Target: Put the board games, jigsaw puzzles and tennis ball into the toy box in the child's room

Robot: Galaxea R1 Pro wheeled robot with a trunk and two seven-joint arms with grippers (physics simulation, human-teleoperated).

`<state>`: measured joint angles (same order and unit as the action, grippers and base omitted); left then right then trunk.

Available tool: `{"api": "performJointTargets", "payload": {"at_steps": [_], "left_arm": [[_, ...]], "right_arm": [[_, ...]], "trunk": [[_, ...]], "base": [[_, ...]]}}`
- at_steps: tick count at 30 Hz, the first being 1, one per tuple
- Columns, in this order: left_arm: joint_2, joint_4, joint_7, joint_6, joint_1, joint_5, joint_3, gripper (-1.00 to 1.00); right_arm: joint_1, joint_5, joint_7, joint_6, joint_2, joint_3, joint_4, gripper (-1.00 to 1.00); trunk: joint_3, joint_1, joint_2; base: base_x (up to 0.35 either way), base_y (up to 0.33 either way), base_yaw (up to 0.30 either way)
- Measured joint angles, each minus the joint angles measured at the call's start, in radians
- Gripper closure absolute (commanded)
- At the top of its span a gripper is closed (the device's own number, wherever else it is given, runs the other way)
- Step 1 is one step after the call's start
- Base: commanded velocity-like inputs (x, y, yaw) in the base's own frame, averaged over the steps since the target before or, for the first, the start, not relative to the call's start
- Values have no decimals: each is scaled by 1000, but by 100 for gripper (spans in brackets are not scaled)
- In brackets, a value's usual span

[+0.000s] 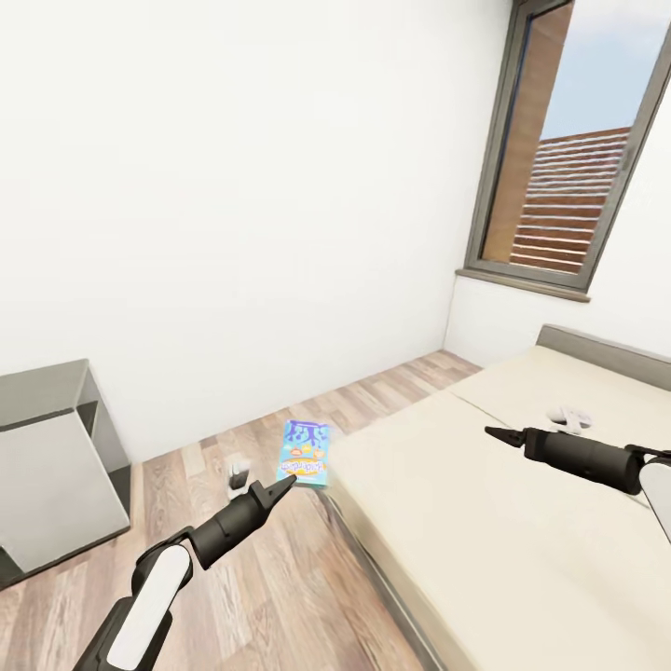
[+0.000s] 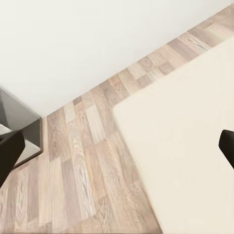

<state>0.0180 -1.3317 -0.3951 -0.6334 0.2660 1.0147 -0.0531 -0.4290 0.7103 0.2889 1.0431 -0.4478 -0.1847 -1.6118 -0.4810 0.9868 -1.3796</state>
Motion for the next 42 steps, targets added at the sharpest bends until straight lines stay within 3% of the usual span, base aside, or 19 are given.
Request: {"api": "performJointTargets", "payload": {"at_steps": [42], "left_arm": [[0, 1, 1, 0, 0, -4, 0, 100]], "right_arm": [[0, -3, -3, 0, 2, 4, 0, -100]], "trunk": [[163, -161, 294]], "base": [[0, 0, 265]]}}
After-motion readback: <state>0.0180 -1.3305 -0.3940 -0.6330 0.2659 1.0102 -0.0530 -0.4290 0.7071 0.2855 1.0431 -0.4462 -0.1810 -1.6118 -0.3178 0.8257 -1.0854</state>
